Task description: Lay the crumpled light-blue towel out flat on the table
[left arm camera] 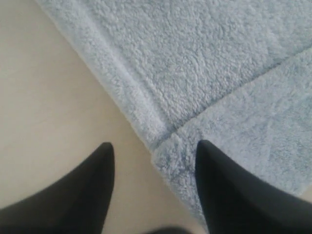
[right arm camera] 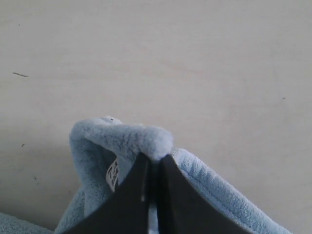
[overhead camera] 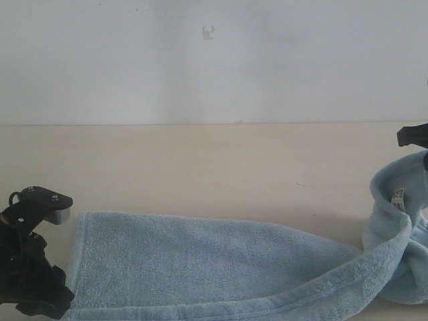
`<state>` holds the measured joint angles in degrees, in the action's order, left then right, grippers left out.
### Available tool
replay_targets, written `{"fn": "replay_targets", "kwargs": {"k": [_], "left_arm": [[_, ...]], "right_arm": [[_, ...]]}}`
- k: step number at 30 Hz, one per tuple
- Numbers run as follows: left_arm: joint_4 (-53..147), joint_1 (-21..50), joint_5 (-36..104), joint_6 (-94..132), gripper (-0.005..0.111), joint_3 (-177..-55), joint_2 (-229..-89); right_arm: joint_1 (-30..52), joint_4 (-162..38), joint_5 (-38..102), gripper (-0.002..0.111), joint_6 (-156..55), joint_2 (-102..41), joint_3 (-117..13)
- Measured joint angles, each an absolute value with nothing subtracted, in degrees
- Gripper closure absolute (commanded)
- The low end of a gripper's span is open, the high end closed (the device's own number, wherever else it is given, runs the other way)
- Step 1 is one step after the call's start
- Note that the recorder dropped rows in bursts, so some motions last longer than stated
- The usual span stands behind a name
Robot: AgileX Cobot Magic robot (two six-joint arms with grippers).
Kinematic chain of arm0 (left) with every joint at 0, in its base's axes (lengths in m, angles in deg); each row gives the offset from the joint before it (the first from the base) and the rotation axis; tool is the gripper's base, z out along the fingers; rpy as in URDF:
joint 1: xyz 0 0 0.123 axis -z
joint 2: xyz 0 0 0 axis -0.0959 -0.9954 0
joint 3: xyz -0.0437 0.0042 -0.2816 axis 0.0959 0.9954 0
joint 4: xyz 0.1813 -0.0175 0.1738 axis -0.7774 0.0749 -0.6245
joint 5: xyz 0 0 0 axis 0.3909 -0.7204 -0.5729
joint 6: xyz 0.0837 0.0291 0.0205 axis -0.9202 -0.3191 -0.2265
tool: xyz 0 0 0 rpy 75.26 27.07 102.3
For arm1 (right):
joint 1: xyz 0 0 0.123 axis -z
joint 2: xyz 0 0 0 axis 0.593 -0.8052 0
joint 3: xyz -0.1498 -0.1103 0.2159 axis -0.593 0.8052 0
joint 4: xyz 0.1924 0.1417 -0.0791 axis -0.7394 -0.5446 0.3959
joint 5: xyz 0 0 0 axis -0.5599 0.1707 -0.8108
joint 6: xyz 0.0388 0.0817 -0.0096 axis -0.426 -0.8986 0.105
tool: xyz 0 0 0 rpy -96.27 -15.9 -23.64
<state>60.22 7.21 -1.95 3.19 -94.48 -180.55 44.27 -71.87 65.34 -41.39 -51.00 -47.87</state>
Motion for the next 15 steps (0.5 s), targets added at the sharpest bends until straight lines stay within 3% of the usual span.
{"fn": "replay_targets", "kwargs": {"k": [15], "left_arm": [[68.27,7.21,-1.49,-2.07,0.058,-94.05,-184.5]], "right_arm": [[44.27,-72.87,65.45,0.108,-41.39,-51.0,-47.87]]}}
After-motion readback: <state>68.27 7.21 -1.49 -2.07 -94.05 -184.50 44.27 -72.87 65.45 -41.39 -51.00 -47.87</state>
